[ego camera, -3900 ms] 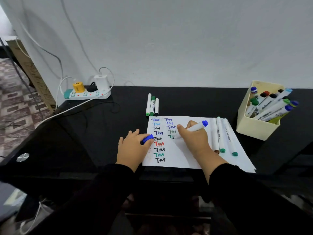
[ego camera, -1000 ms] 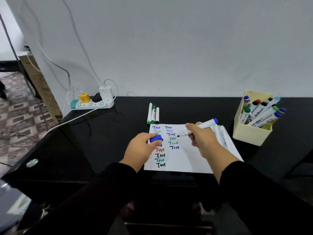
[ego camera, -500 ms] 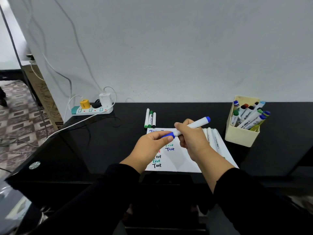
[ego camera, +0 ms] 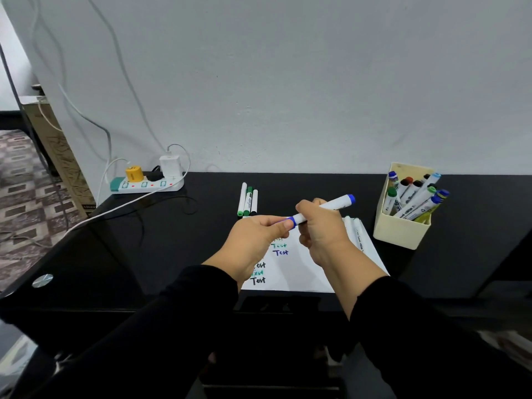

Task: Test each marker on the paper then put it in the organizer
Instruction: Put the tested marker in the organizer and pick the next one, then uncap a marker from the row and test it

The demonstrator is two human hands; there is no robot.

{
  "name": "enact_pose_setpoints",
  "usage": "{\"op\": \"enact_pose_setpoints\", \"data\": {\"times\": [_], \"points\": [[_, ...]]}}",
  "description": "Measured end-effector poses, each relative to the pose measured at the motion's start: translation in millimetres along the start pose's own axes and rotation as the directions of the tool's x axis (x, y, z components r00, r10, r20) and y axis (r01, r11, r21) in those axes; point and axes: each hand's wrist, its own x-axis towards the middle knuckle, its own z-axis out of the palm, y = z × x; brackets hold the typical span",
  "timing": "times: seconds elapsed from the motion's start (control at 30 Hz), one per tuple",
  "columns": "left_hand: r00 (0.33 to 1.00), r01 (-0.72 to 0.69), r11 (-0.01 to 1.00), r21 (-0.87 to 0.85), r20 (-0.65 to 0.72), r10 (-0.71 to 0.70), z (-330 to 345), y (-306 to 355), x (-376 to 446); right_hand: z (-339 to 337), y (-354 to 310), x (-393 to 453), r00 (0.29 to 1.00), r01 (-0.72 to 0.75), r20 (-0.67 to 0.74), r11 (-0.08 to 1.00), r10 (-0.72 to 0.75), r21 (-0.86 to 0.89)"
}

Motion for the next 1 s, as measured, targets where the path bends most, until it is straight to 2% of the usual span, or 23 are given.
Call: {"op": "enact_pose_setpoints", "data": {"times": [0.1,0.27,0.33,0.43,0.53,0.63,0.73,0.87,1.0], "points": [[0.999,-0.038,0.999,0.022,0.011,0.038,2,-1,1,-1,-4,1,1.000,-0.006,-0.024,1.000,0.005,-0.012],[0.996,-0.075,0.987,0.139,0.061,0.067,-8,-3,9,-2,-14,2,1.000,-0.021,0.014,0.983,0.023,-0.181],[0.994,-0.085,0.979,0.183,0.085,0.071,-14,-5,17,-5,-14,7,0.999,-0.031,0.010,0.981,0.033,-0.190],[0.999,-0.043,0.951,0.306,0.003,0.044,-24,-17,31,-13,-12,14,0.998,-0.015,-0.068,0.982,0.002,-0.188],[0.992,0.046,0.834,0.550,-0.121,0.025,-35,-42,46,-25,-10,22,0.977,0.041,-0.193,0.971,-0.088,-0.234],[0.976,0.215,0.567,0.795,-0.199,-0.092,-39,-69,56,-37,-7,36,0.941,0.113,-0.279,0.956,-0.191,-0.272],[0.974,0.226,0.402,0.887,-0.206,-0.093,-38,-92,59,-46,-3,50,0.875,0.131,-0.407,0.936,-0.264,-0.325],[0.976,0.209,0.349,0.913,-0.215,-0.021,-36,-102,57,-52,4,67,0.785,0.139,-0.526,0.920,-0.328,-0.367],[0.976,0.208,0.349,0.914,-0.219,-0.008,-36,-103,56,-56,1,77,0.751,0.101,-0.618,0.965,-0.234,-0.243]]}}
